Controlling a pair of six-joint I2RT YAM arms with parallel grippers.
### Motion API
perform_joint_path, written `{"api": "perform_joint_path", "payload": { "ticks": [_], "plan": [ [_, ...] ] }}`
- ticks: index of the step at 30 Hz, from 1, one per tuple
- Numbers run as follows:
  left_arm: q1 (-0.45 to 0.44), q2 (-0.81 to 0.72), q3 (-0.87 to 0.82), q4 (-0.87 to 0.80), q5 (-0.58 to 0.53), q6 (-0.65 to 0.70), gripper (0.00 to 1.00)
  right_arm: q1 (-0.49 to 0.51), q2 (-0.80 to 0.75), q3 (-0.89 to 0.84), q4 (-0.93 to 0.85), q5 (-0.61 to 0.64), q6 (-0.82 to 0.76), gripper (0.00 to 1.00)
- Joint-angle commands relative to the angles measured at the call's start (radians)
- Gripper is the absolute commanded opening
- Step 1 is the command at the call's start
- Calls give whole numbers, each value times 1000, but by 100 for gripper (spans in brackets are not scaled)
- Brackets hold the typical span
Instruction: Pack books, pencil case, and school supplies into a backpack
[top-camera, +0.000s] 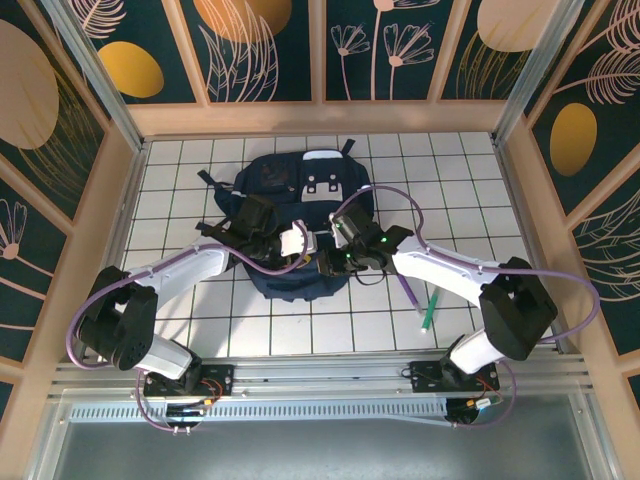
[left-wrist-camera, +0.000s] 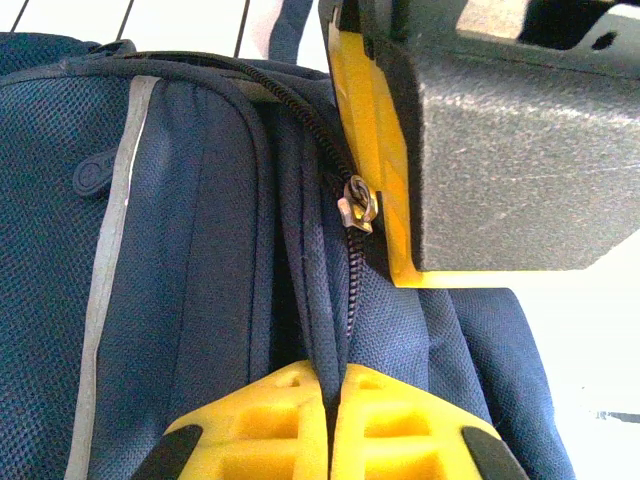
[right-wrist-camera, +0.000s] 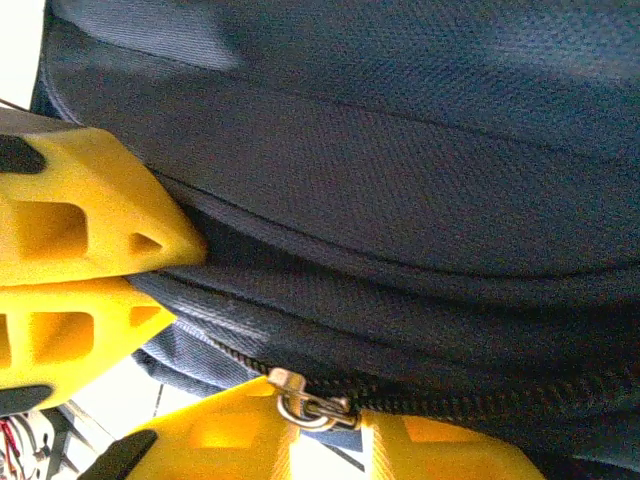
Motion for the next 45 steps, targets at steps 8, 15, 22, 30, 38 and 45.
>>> {"api": "perform_joint_path", "payload": {
  "ticks": [8, 15, 22, 30, 38, 45],
  "plan": [
    [-6, -37, -2, 54, 82, 0, 0, 5, -23, -44, 212, -125, 45, 36],
    [-6, -41, -3, 54, 87, 6, 0, 3, 13, -26, 163, -14, 84, 39],
    [-6, -42, -3, 45, 79, 16, 0, 2, 22, -5, 137, 67, 96, 21],
    [-5, -50, -9, 54, 68, 14, 0, 42, 40, 5, 93, 294, 170, 0],
    [-5, -78, -65, 15, -106, 89, 0, -55, -22, 43, -151, 330, 30, 0],
    [-5, -119, -112, 9, -148, 156, 0, -217, -8, 5, -168, 273, -90, 0]
  ]
}}
